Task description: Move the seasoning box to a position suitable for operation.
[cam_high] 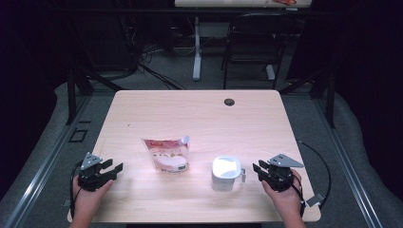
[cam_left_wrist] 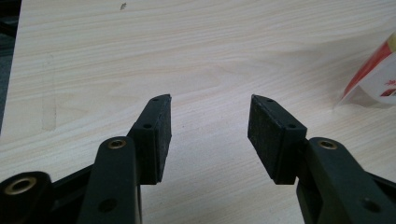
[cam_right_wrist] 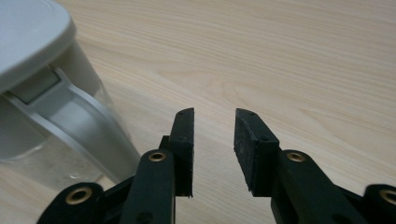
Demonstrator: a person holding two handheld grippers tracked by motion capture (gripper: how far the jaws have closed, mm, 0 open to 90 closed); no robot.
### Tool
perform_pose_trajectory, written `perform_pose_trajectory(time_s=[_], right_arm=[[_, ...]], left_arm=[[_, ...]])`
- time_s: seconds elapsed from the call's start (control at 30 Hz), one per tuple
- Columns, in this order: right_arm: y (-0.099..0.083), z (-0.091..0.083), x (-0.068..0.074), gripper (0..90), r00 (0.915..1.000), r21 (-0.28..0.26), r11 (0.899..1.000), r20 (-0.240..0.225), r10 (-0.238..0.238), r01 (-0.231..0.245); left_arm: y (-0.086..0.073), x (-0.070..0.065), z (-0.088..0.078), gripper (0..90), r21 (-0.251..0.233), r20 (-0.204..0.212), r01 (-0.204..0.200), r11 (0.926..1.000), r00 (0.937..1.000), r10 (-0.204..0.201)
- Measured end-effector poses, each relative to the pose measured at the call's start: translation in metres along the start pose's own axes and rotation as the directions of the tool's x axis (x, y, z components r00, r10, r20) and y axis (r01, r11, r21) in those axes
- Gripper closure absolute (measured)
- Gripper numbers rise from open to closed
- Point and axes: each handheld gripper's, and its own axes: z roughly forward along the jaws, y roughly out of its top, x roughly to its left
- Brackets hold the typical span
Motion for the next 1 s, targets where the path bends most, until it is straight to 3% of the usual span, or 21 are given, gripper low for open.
perform_pose_trajectory(time_s=[0.27, 0.4, 0.5, 0.67, 1.0], right_arm=[[0.001, 0.0, 0.004, 72.1, 0.9997, 0.023, 1.0, -0.018, 0.017, -0.017], [0.003, 0.0, 0.007, 76.1, 1.0, 0.046, 0.999, -0.005, -0.001, 0.001], [0.005, -0.003, 0.008, 82.5, 0.9995, 0.055, 0.999, -0.03, 0.0, 0.002], [0.01, -0.009, 0.01, 90.0, 0.9989, 0.041, 0.999, -0.047, 0.007, -0.005], [0.025, -0.017, 0.022, 90.0, 0.9962, 0.02, 1.0, -0.086, -0.012, 0.014]], left_arm=[[0.0, -0.002, -0.002, 50.4, -0.014, -0.005, -0.015, 0.9998, 0.9999, 0.015], [0.001, -0.002, -0.001, 52.4, -0.002, 0.007, -0.021, 0.9998, 0.9998, 0.021], [0.001, -0.003, 0.0, 54.0, 0.008, 0.015, -0.026, 0.9996, 0.9996, 0.026], [0.001, -0.002, 0.0, 54.3, 0.017, 0.014, -0.025, 0.9995, 0.9996, 0.025], [0.001, -0.003, 0.002, 54.3, 0.025, 0.01, -0.028, 0.9993, 0.9996, 0.028]])
